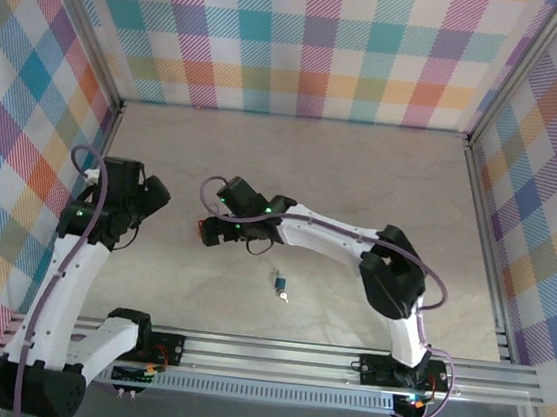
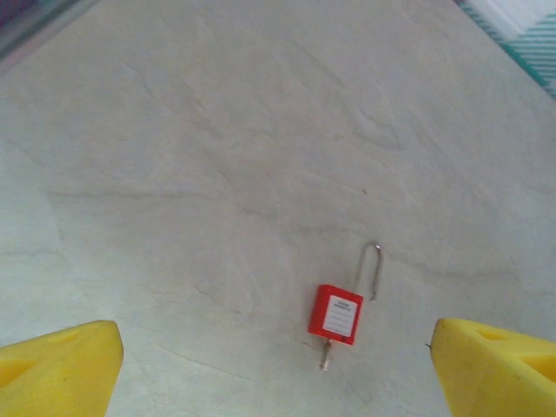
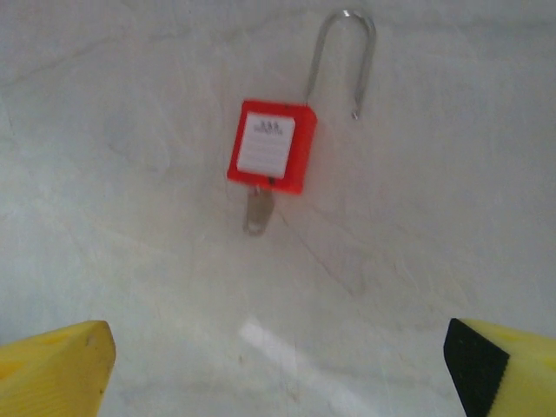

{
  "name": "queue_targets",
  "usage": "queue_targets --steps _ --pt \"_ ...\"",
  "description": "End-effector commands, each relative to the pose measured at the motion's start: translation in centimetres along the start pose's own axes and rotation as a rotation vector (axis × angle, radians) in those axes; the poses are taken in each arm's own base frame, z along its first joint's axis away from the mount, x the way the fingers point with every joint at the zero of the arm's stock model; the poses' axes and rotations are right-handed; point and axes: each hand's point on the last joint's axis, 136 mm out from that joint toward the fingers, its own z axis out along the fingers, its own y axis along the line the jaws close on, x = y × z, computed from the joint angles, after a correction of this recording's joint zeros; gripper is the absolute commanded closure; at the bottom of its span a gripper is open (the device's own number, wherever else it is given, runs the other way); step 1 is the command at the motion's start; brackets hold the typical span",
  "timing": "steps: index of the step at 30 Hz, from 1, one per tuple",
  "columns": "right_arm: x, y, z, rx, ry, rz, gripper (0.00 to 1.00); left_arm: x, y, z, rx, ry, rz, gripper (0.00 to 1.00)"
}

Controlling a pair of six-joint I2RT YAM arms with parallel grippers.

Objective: Lock with the key

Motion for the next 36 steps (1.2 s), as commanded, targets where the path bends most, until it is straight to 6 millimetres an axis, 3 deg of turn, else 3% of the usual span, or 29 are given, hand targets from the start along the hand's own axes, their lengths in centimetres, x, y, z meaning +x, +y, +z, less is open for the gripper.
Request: queue_targets --steps 1,9,17,25,36 --pt "-0.5 0.2 0.9 0.079 0.028 0.010 0.12 -0.9 1.7 -2.2 -0.024 -0.074 0.008 0.07" --pt "-0.7 0.0 4.7 0.191 0.092 0.011 0.23 -2.2 3.3 -4.6 -0.027 -0.211 -0.027 0.06" --pt "-0.2 0.8 7.2 0.202 0.126 0.007 0.20 -2.1 4.3 -5.2 -0.015 -0.270 -0.037 0.06" --pt "-0.7 1.3 8.4 0.234 0.104 -0.052 0.24 -2.1 5.0 -5.9 -0.022 -0.304 -0.035 0.05" --pt "-0.3 0.5 9.9 0.263 0.129 -0.067 0.26 -1.9 5.1 -5.9 -0.017 -0.298 -0.025 0.05"
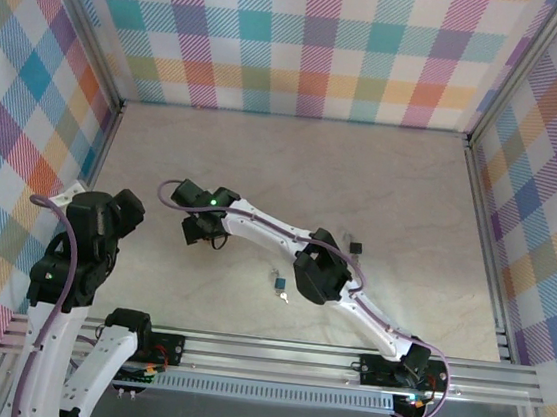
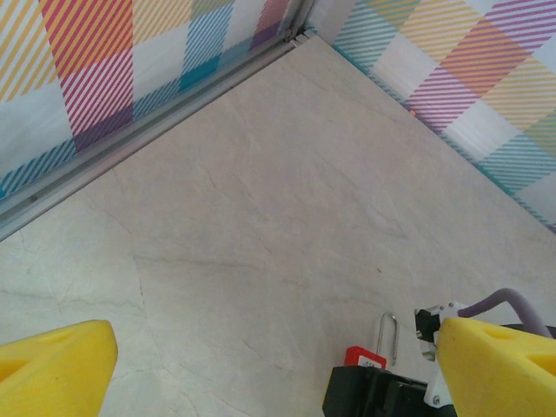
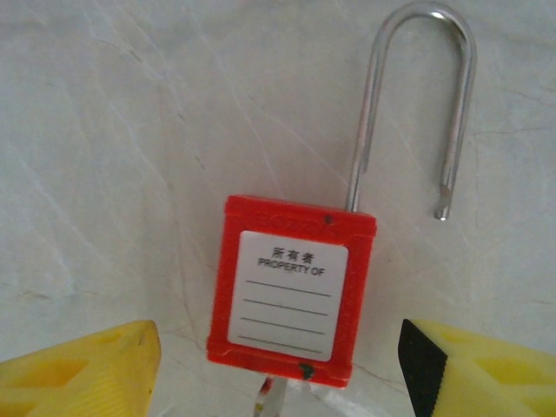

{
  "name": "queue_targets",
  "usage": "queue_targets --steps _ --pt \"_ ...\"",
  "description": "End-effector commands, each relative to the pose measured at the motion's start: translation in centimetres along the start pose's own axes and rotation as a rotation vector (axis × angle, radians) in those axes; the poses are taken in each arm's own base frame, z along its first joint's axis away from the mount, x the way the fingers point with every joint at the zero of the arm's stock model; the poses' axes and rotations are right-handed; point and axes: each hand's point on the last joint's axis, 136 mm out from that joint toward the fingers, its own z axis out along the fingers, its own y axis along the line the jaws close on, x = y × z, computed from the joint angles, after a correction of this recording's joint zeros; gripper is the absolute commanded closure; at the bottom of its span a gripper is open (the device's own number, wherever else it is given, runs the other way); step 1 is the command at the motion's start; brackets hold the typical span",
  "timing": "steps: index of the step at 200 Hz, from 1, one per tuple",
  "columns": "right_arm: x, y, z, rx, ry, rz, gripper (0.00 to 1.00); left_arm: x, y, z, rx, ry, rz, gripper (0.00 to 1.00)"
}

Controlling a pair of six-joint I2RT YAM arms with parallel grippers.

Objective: Lock with the key

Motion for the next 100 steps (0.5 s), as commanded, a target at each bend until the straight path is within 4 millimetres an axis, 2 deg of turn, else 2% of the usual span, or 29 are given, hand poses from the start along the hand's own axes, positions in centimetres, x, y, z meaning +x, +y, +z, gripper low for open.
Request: queue_targets --steps 1,43,72,100 --pt "0.3 -0.6 0.2 0.025 0.016 -0.013 0.27 0.0 0.5 0.0 -0.018 -0.013 0.023 0.05" --pt "0.2 -1.1 0.8 0.024 0.023 -0.005 0.35 0.1 0.5 0.1 -0.015 -0.008 0.028 0.05" --pt "0.4 -1.3 1.1 0.033 0.030 -0.015 0.45 0.1 0.5 0.1 -0.017 -0.011 0.030 0.05" --pt "0.5 -1.7 1.6 0.052 0.035 -0.023 0.46 0.1 0.6 0.1 -0.019 -0.009 0.033 0.05"
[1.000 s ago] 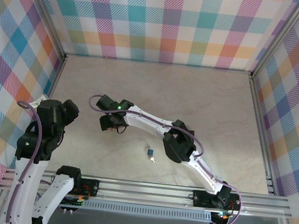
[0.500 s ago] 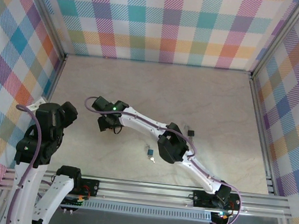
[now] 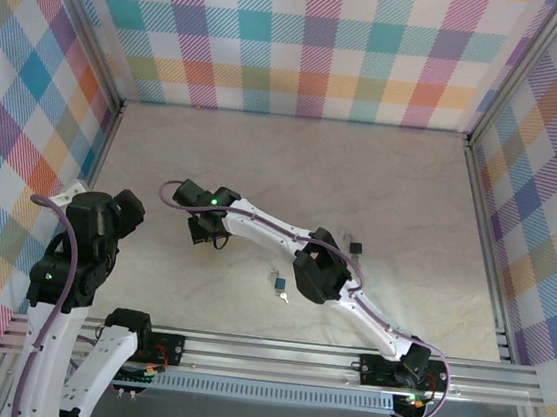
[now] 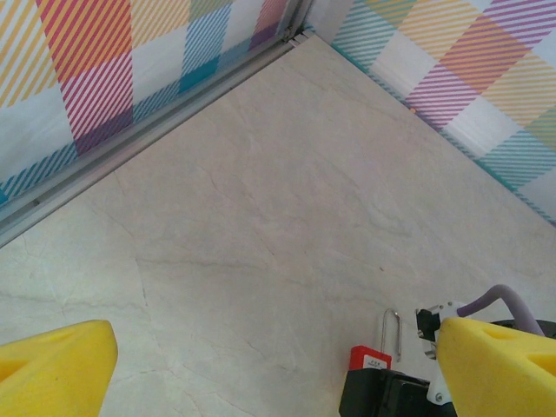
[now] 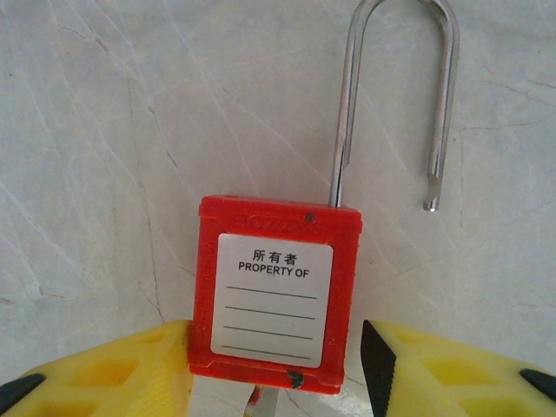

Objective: Lock with the key

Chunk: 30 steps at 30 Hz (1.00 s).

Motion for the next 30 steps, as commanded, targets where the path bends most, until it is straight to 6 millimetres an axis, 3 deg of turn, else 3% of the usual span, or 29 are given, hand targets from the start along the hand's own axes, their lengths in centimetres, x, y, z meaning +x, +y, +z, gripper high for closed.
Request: queue_targets --steps 1,7,18,24,30 --pt "0.5 -1.0 1.3 0.041 0.024 -0.015 0.46 0.1 0.5 0.1 -0.019 -0.009 0.015 0.05" --pt "1.2 -1.7 2.9 0.051 0.060 -0.039 0.44 0.1 0.6 0.2 -0.022 -0.009 0.017 0.05" --pt "1.0 -3.0 3.0 0.130 0.038 -0.095 0.50 0.2 0.5 0.4 -0.027 -0.003 0.026 0.05" --pt "1.3 -3.1 2.8 0.138 0.054 -0.122 0.67 0.3 0.4 0.6 -0.029 0.006 0.030 0.05" --pt "0.5 -2.1 0.2 0.100 0.010 -0.181 0.85 0.8 0.0 1.3 -0.031 0.036 0.047 0.05"
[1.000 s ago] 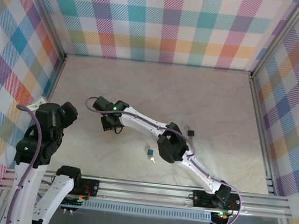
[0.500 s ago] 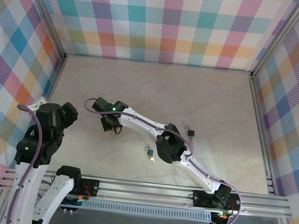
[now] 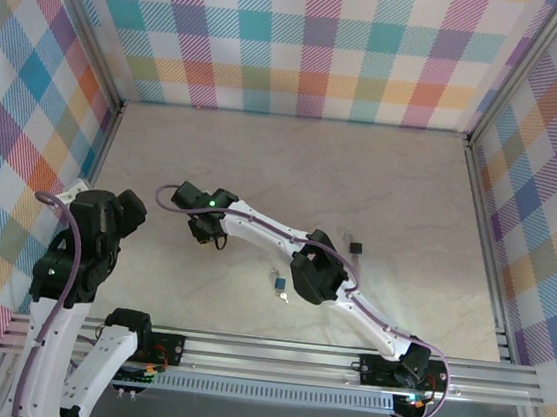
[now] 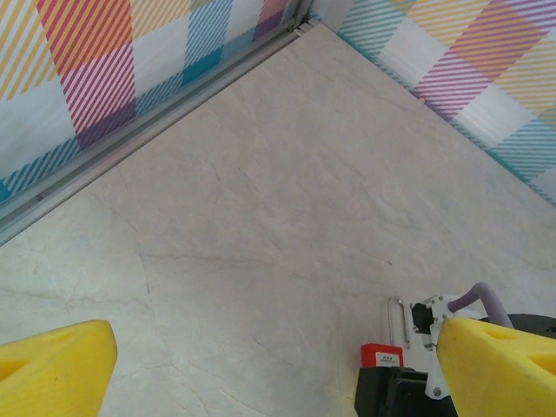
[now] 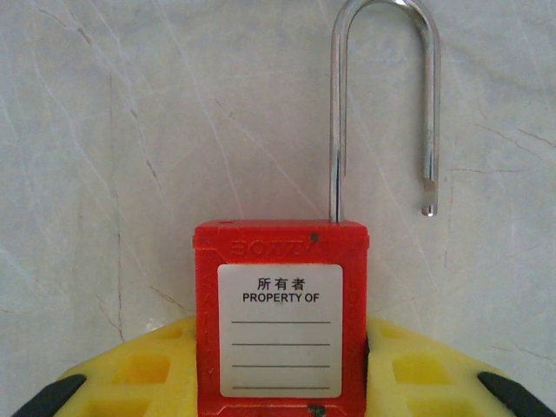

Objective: Lock with the key

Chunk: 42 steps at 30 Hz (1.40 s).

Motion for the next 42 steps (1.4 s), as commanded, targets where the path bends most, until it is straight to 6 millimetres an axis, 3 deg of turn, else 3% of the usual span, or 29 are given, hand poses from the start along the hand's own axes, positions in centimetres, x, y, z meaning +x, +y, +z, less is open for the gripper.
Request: queue_targets --steps 1,6,11,20,25,28,31,35,38,40,42 --pt "0.8 -0.8 -1.4 0.024 0.022 -0.069 0.87 0.3 -0.1 0.7 -0.011 0.016 0.029 0.05" --pt "0.0 -0.3 -6.4 -0.062 -0.061 -0.121 0.98 1.1 -1.4 1.7 0.019 0.079 0.042 0.04" --pt "0.7 -1.1 -12.4 -0.158 -0.182 -0.197 1.00 1.6 -3.8 2.4 0.087 0.161 0.045 0.04" --pt "4.8 -3.0 -23.7 -0.427 -0.446 -0.331 1.00 2.3 -10.0 2.2 0.337 0.316 0.003 0.04" --pt "8.0 -4.9 -28.7 -0.741 -0.507 -0.320 1.00 2.6 -15.0 0.5 0.630 0.368 -0.041 0.07" --pt "9.9 -4.9 -31.1 -0.895 -0.504 -0.337 1.00 2.8 -18.0 -1.0 0.822 0.426 -0.108 0.07" --pt "11.2 -4.4 -33.3 -1.053 -0.500 -0.343 1.00 3.3 -18.4 -0.7 0.826 0.476 -0.125 0.10" --pt "12.3 -4.3 -34.6 -1.140 -0.499 -0.357 1.00 4.6 -18.4 1.3 0.800 0.504 -0.160 0.14" --pt "12.7 -4.2 -35.4 -1.223 -0.479 -0.359 1.00 5.2 -20.3 2.0 0.917 0.546 -0.272 0.13" --pt "12.8 -4.0 -35.7 -1.251 -0.470 -0.368 1.00 5.0 -21.5 1.8 1.009 0.572 -0.353 0.10" --pt "12.6 -4.0 -35.4 -1.255 -0.465 -0.365 1.00 4.0 -23.0 0.2 1.160 0.582 -0.418 0.09"
